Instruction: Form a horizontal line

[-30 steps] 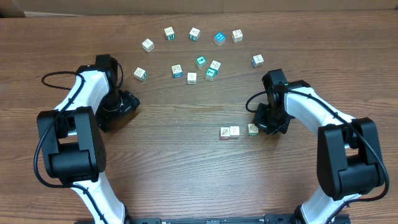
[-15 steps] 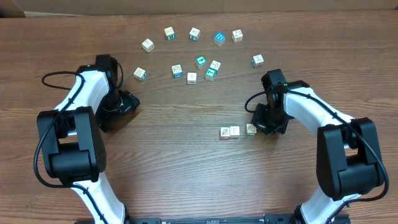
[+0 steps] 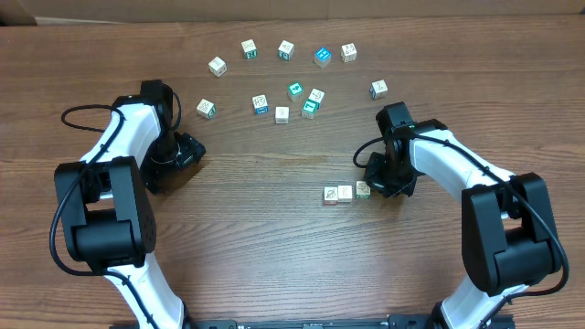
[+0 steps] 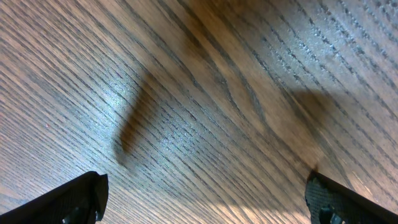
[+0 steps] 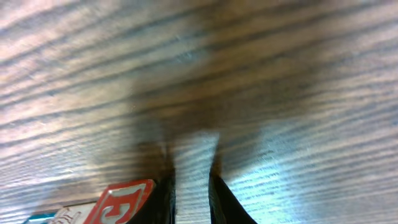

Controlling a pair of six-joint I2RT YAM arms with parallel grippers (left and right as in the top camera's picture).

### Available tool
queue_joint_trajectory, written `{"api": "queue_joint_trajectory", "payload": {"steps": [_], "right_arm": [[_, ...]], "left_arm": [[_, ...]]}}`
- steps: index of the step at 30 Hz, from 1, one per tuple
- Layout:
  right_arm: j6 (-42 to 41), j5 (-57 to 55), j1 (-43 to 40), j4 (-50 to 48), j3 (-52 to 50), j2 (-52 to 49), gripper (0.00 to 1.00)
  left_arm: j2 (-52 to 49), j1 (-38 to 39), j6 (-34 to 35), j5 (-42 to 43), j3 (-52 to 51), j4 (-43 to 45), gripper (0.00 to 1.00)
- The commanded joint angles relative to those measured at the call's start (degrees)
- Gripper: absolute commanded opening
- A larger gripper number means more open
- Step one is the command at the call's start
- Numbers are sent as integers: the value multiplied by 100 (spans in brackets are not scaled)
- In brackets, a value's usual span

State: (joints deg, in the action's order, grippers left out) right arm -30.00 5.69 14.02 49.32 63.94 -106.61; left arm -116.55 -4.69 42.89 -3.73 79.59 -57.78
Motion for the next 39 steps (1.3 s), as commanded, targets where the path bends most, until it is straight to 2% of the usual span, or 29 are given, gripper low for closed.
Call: {"api": "queue_joint_trajectory", "payload": {"steps": [1,39], "right_arm": [[24,-254,35,-111,-94,39,16],[37,-105,216,-76,-96,39,16]], "left_arm": [[33,20,-66,-114,-37,4,100],[33,20,-68,-116,-37,4,100]]}}
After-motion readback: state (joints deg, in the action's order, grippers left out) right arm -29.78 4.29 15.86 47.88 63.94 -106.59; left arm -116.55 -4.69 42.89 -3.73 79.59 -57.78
